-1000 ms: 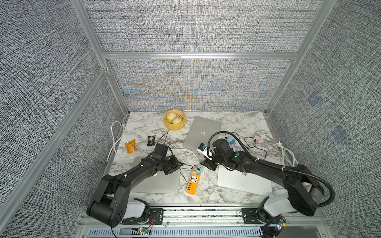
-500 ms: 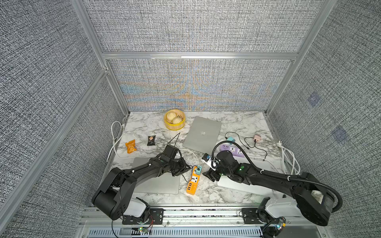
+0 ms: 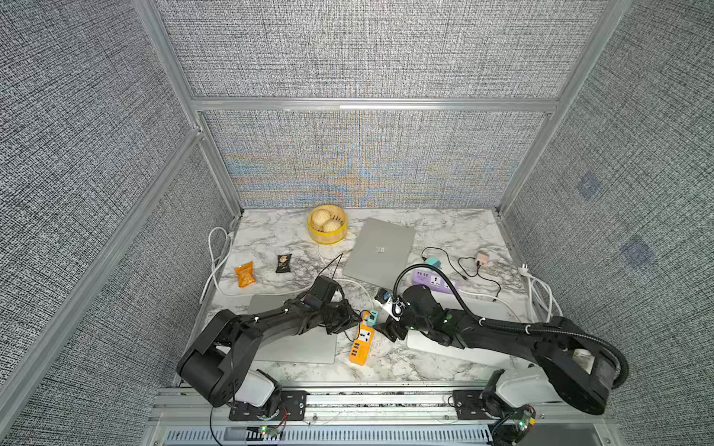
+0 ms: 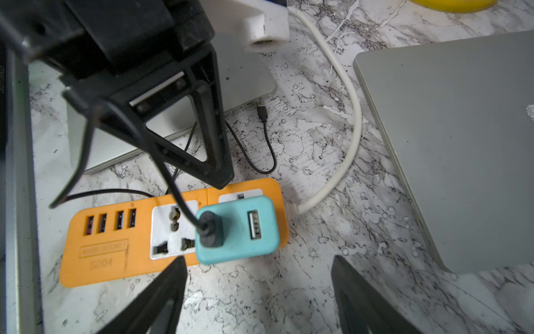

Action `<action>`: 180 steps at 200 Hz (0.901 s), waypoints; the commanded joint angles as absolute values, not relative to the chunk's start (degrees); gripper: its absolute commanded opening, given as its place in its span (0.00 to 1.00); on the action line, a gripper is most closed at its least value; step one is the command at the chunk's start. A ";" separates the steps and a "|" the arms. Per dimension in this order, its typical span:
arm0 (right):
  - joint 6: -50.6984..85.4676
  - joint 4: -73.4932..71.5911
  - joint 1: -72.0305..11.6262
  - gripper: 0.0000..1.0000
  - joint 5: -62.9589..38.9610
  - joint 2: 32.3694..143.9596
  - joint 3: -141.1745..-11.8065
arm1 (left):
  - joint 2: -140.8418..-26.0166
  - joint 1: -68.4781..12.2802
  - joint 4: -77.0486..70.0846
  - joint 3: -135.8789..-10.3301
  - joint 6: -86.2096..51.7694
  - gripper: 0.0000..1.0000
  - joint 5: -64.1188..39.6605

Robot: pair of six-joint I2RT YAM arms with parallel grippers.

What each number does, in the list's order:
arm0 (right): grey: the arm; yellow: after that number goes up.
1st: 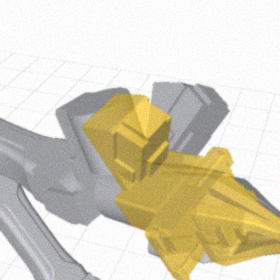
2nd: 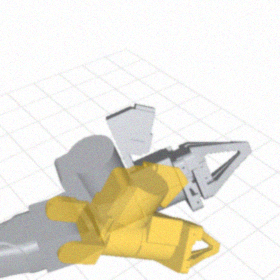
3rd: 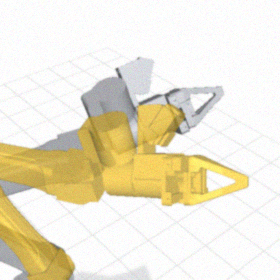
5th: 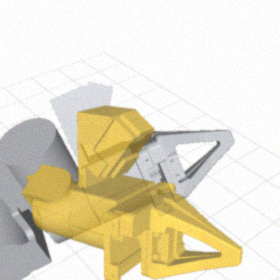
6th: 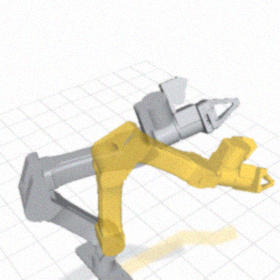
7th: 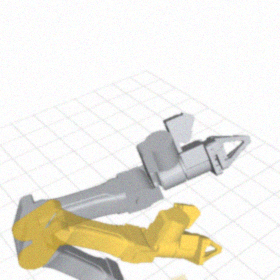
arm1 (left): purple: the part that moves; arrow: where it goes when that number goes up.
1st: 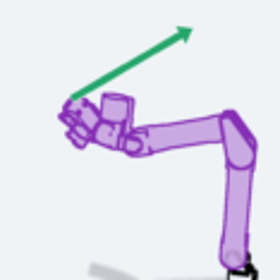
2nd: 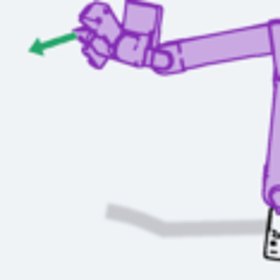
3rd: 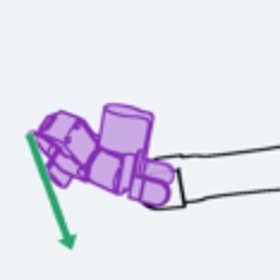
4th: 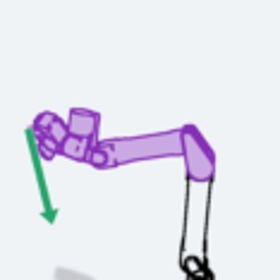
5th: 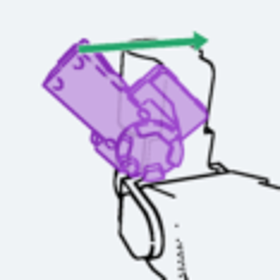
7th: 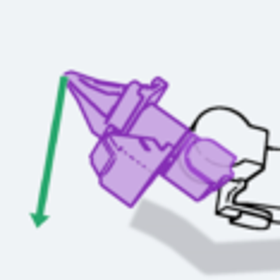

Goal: Unplug the laptop charger
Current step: Remove the plug from the socket.

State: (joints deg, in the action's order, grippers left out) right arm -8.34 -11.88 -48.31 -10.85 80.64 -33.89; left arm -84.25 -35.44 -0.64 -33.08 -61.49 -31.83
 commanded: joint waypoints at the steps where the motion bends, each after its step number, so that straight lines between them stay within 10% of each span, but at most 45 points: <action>1: -8.49 -14.82 -48.34 0.80 -11.50 81.34 -34.01 | -84.70 -35.60 -0.89 -33.13 -61.18 0.23 -31.49; 180: -12.40 -13.67 -48.34 0.66 -13.71 85.26 -37.41 | -87.54 -36.39 4.75 -34.63 -58.58 0.22 -27.93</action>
State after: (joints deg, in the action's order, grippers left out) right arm -10.74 -14.98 -48.29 -13.15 85.58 -37.08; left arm -86.96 -36.34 0.95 -34.61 -59.35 -30.72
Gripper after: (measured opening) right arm 0.682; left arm 0.223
